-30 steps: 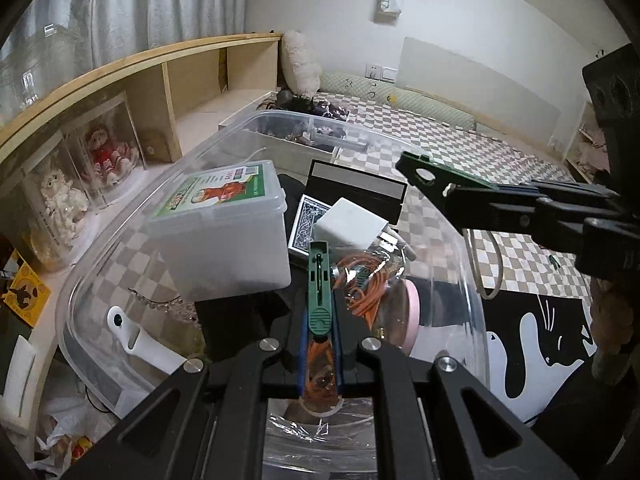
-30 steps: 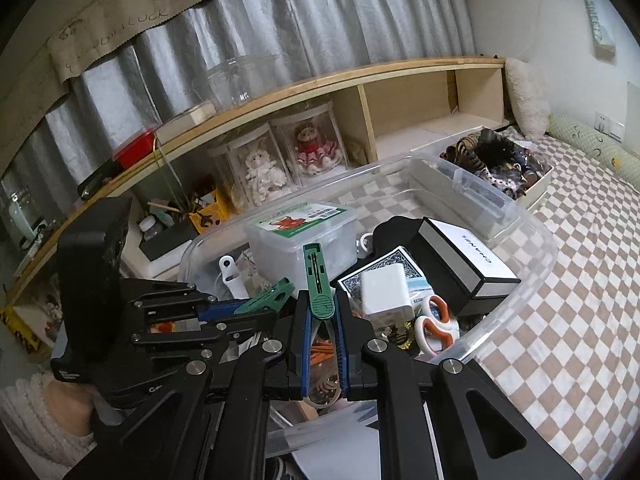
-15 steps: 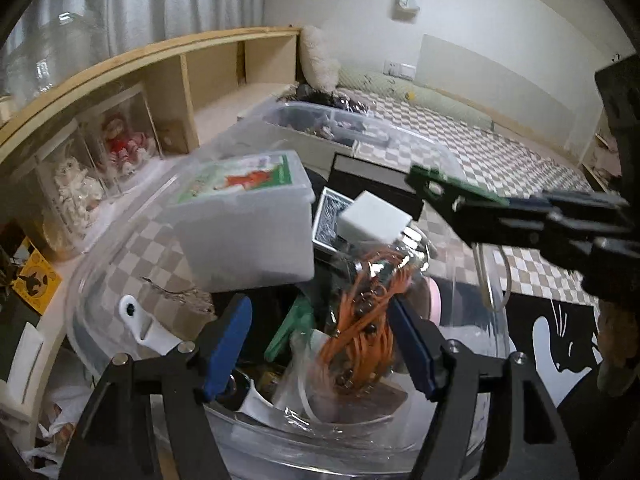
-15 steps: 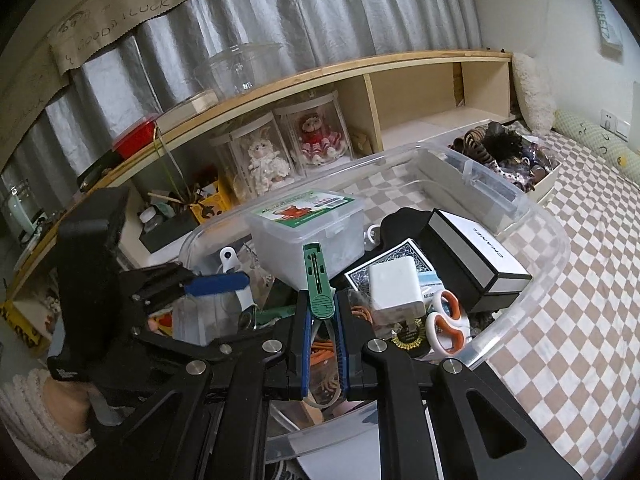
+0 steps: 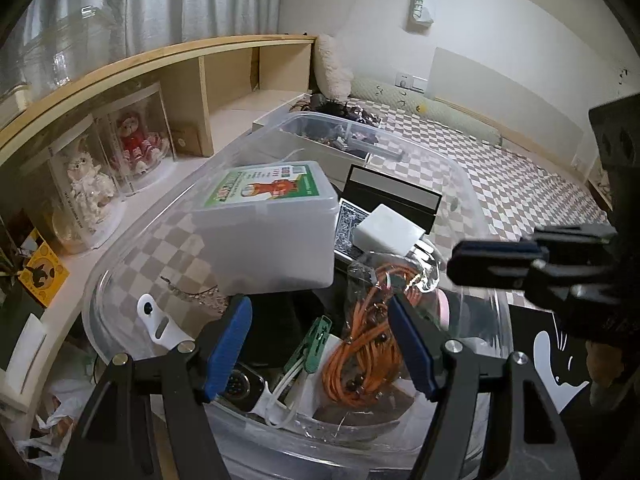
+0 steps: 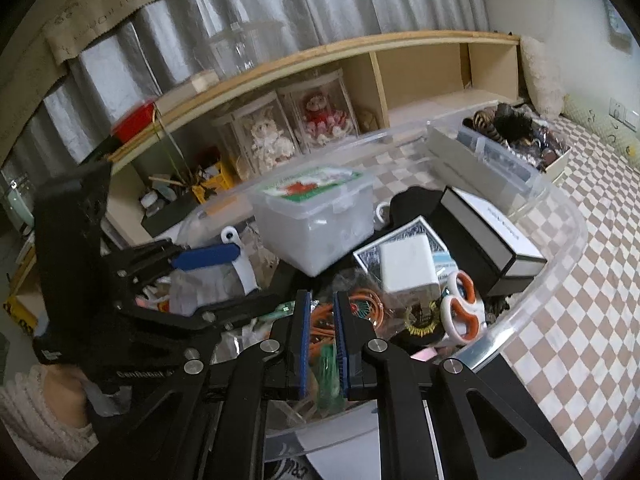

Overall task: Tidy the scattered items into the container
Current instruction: 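Release the clip into the container with the right tool while the left tool releases its clip, then withdraw both open tools from the container back toward the bed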

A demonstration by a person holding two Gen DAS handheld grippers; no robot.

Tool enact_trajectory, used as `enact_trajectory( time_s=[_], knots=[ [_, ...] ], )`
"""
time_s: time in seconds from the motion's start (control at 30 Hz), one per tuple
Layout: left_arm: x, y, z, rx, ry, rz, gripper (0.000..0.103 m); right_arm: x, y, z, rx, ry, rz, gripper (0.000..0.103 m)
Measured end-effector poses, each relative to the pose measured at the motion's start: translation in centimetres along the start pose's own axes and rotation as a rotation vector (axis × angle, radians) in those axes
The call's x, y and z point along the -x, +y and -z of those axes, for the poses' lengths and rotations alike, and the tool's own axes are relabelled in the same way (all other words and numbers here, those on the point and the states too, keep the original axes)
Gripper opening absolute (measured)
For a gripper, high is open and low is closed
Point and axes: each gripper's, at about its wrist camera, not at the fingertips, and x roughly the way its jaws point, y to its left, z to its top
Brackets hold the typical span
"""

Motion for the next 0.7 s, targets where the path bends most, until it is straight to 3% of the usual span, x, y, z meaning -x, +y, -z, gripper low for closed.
enact_trajectory(
  time_s=[0.23, 0.3, 0.37, 0.47, 0.53, 0.57, 0.6, 0.7],
  knots=[
    [0.2, -0.6, -0.1, -0.01, -0.01, 0.004, 0.071, 0.8, -0.6, 0.2, -0.007, -0.013, 0.028, 0.012],
    [0.4, -0.9, -0.2, -0.017, -0.019, 0.004, 0.076, 1.0, -0.7, 0.2, -0.008, -0.017, 0.036, 0.012],
    [0.7, -1.1, -0.4, -0.021, -0.037, 0.004, 0.087, 1.2, -0.9, 0.3, -0.01, -0.021, 0.044, 0.012],
    [1.1, -1.4, -0.6, -0.022, -0.063, 0.006, 0.089, 1.7, -1.3, 0.4, -0.021, -0.032, 0.069, 0.013],
    [1.3, -1.6, -0.7, -0.02, -0.075, 0.008, 0.09, 2.4, -1.8, 0.5, -0.039, -0.048, 0.107, 0.041],
    [1.4, -1.7, -0.7, -0.021, -0.078, 0.007, 0.093, 2.7, -2.1, 0.5, -0.047, -0.056, 0.126, 0.081],
    [1.5, -1.8, -0.8, -0.023, -0.082, 0.006, 0.094, 3.2, -2.2, 0.7, -0.046, -0.072, 0.163, 0.098],
    [1.7, -2.2, -0.8, -0.027, -0.094, 0.004, 0.097, 4.1, -2.4, 1.0, -0.032, -0.089, 0.251, 0.098]
  ],
)
